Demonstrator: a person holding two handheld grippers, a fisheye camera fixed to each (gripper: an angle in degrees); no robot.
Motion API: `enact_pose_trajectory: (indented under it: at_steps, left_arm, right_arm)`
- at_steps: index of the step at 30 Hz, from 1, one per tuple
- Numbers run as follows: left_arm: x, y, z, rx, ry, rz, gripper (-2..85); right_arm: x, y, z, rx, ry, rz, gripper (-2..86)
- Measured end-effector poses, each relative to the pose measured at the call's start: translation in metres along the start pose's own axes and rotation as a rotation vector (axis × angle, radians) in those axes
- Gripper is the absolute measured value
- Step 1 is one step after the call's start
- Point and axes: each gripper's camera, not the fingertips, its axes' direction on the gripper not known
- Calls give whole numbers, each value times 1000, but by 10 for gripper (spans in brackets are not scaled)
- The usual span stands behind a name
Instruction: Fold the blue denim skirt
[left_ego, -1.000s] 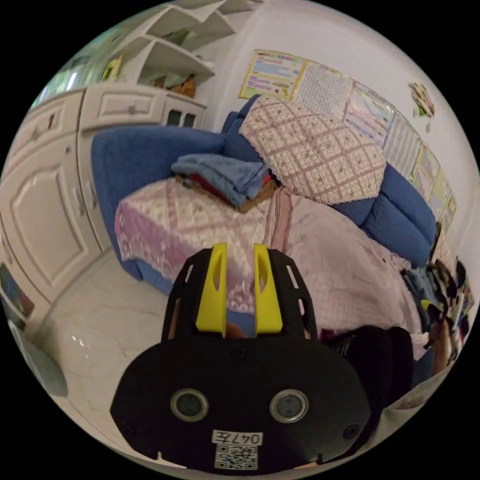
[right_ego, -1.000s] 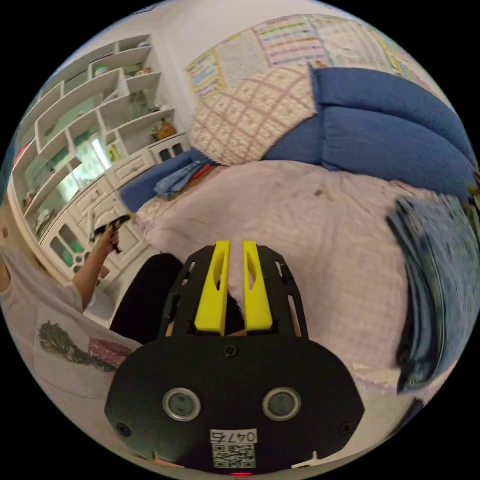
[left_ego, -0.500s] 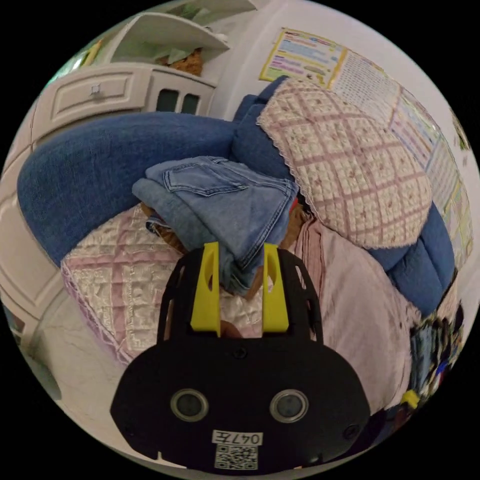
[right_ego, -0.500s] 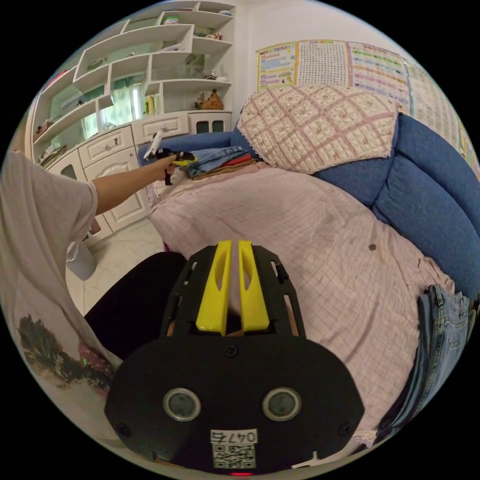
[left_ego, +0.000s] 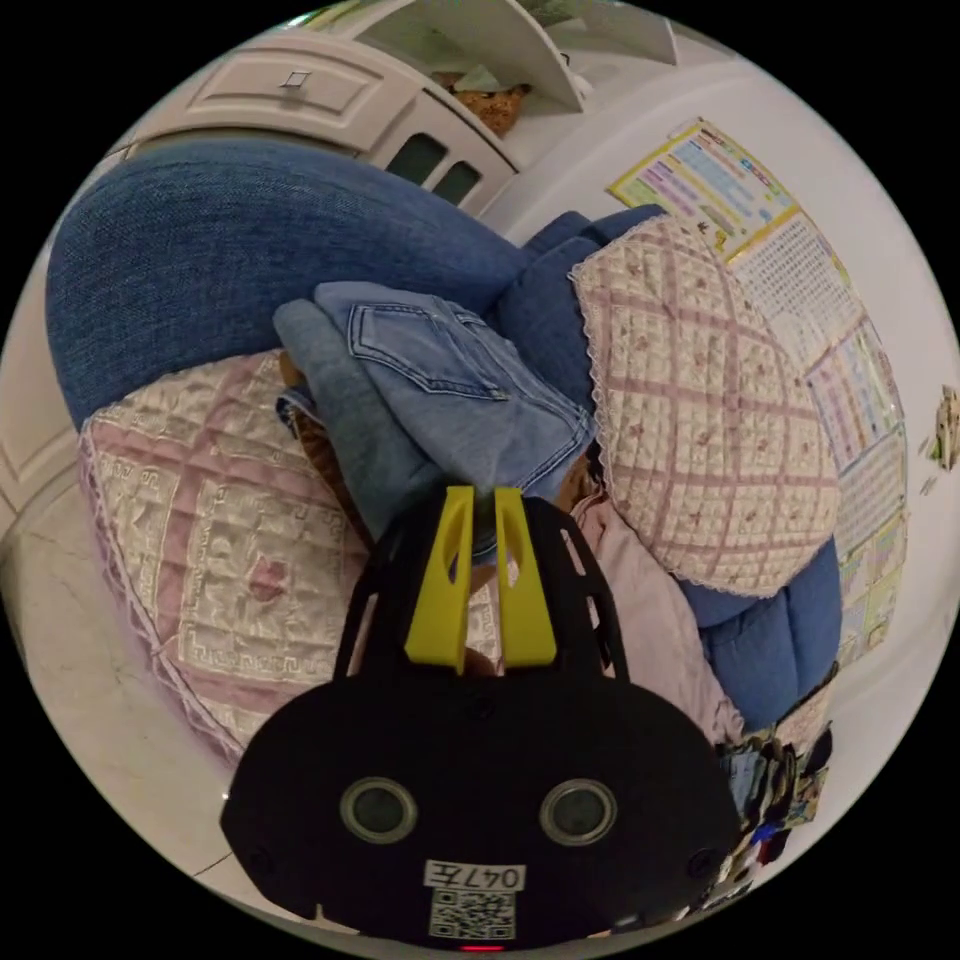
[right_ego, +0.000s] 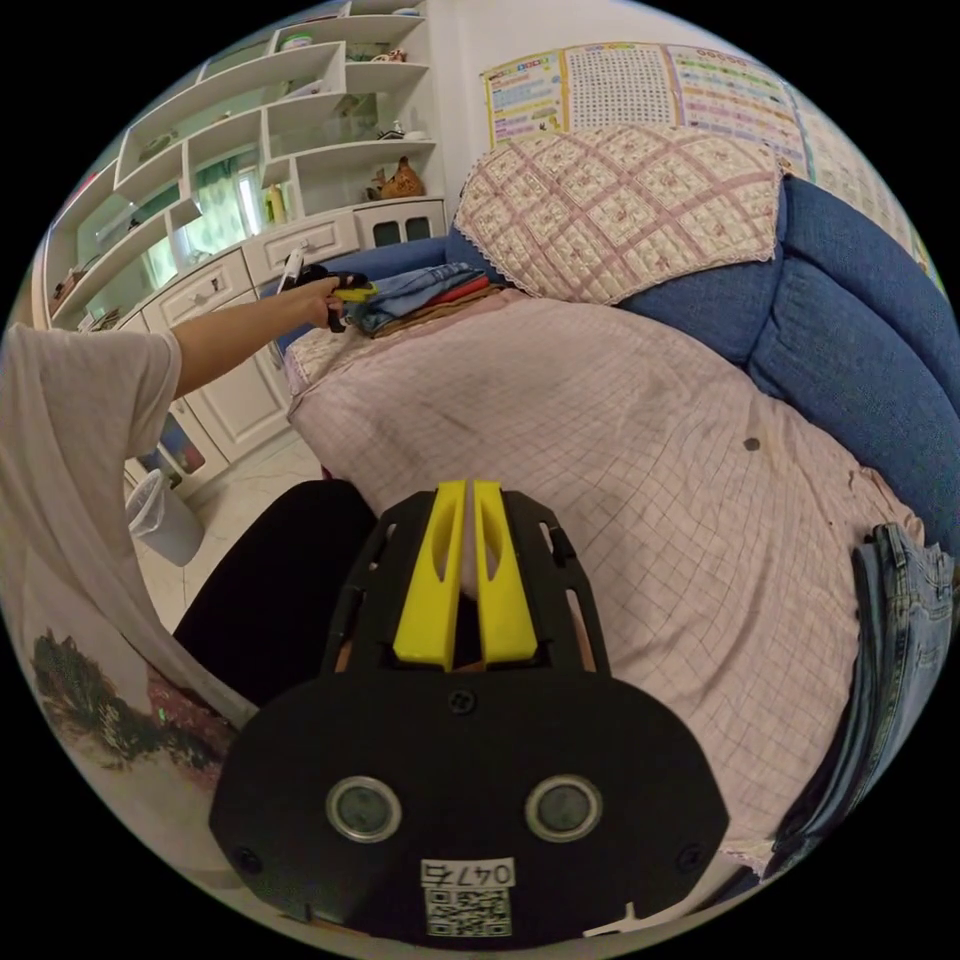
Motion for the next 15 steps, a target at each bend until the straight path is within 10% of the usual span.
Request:
enact_pose_trajectory:
  at_steps: [15]
  left_arm:
    - [300,274,135,231,437,557,1]
  right_arm:
    - [204,-49,-171,250,-97,-121,166]
